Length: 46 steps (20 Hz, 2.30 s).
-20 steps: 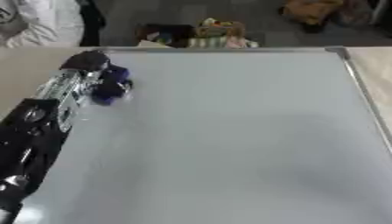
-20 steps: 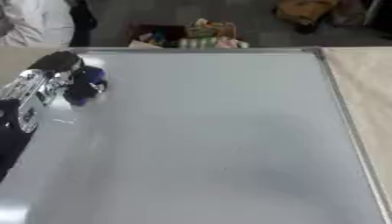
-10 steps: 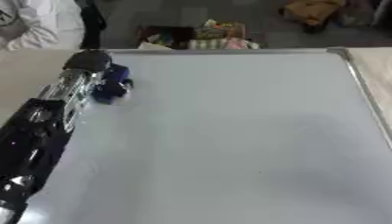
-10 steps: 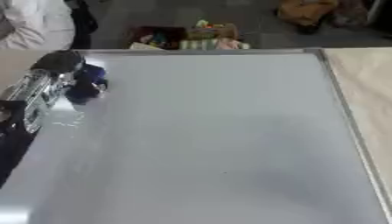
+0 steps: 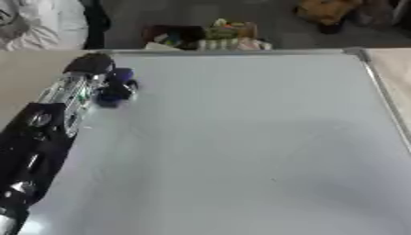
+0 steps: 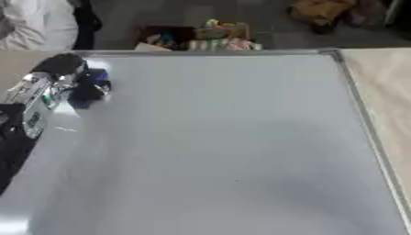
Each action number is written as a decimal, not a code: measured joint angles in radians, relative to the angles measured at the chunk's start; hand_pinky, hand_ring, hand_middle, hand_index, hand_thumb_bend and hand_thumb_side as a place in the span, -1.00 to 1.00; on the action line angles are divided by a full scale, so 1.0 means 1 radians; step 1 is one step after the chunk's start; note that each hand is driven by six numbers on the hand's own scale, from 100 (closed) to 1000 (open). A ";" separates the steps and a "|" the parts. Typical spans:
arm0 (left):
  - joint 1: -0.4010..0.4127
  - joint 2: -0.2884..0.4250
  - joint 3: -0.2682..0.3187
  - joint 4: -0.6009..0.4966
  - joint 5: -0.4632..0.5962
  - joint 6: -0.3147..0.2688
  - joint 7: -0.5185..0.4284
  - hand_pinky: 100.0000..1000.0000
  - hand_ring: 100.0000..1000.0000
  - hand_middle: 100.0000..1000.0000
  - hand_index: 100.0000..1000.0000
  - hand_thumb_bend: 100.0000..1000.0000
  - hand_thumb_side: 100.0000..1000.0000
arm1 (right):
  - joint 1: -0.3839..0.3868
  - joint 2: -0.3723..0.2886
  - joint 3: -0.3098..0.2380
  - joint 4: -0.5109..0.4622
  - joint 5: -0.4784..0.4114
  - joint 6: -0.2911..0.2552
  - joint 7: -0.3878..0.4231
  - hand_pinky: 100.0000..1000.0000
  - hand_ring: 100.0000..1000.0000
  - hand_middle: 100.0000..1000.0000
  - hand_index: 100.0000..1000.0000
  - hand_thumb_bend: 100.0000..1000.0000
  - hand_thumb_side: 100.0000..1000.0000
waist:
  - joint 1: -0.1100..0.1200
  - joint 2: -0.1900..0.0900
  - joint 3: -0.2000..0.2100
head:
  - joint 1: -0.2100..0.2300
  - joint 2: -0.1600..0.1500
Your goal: Wipe the whiteboard clean with a brush.
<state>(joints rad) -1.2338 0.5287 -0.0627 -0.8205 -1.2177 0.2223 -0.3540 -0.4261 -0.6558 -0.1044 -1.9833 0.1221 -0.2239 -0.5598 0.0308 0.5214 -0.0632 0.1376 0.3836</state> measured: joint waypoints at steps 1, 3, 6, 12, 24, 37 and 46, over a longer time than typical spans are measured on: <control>0.000 0.000 0.004 0.002 0.009 0.005 -0.004 -0.44 -0.20 -0.35 -0.16 -1.00 0.24 | 0.000 0.000 0.000 0.000 0.000 0.000 0.000 0.65 0.57 0.56 0.72 -1.00 1.00 | -0.001 0.000 0.000 | 0.000 0.000; 0.000 0.004 0.010 0.006 0.030 0.015 -0.012 -0.44 -0.20 -0.35 -0.16 -1.00 0.23 | 0.001 0.000 0.000 0.000 0.000 0.001 -0.002 0.65 0.57 0.55 0.71 -1.00 1.00 | -0.002 0.001 0.000 | 0.000 0.000; 0.000 0.012 0.018 0.017 0.054 0.030 -0.015 -0.43 -0.19 -0.34 -0.15 -0.99 0.21 | 0.004 0.000 0.000 0.000 0.000 0.001 -0.004 0.65 0.57 0.55 0.71 -1.00 1.00 | -0.004 0.001 0.001 | 0.000 0.001; 0.004 0.027 0.024 0.024 0.065 0.043 -0.009 -0.41 -0.18 -0.33 -0.14 -0.98 0.18 | 0.004 0.001 0.000 0.000 0.000 0.002 -0.006 0.65 0.57 0.55 0.71 -1.00 1.00 | -0.008 0.001 0.003 | 0.000 0.001; 0.012 0.048 0.041 0.040 0.016 0.062 0.015 -0.40 -0.17 -0.32 -0.13 -0.96 0.17 | 0.004 0.001 -0.004 0.000 0.000 0.000 -0.008 0.66 0.56 0.55 0.72 -1.00 1.00 | -0.009 0.001 0.010 | -0.015 0.001; 0.011 0.051 0.043 0.049 0.046 0.059 0.021 -0.44 -0.19 -0.34 -0.15 -0.99 0.21 | 0.004 0.007 -0.006 0.000 0.000 -0.001 -0.009 0.65 0.57 0.55 0.71 -1.00 1.00 | -0.011 0.001 0.010 | -0.016 0.001; -0.003 0.040 0.034 0.055 0.074 0.045 0.017 -0.45 -0.20 -0.35 -0.15 -1.00 0.22 | 0.003 0.009 -0.006 0.000 -0.001 -0.001 -0.009 0.65 0.56 0.55 0.71 -1.00 1.00 | -0.012 0.001 0.002 | -0.011 0.001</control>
<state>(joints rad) -1.2367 0.5692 -0.0287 -0.7658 -1.1440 0.2673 -0.3371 -0.4227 -0.6465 -0.1104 -1.9833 0.1214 -0.2246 -0.5685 0.0184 0.5219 -0.0616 0.1271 0.3846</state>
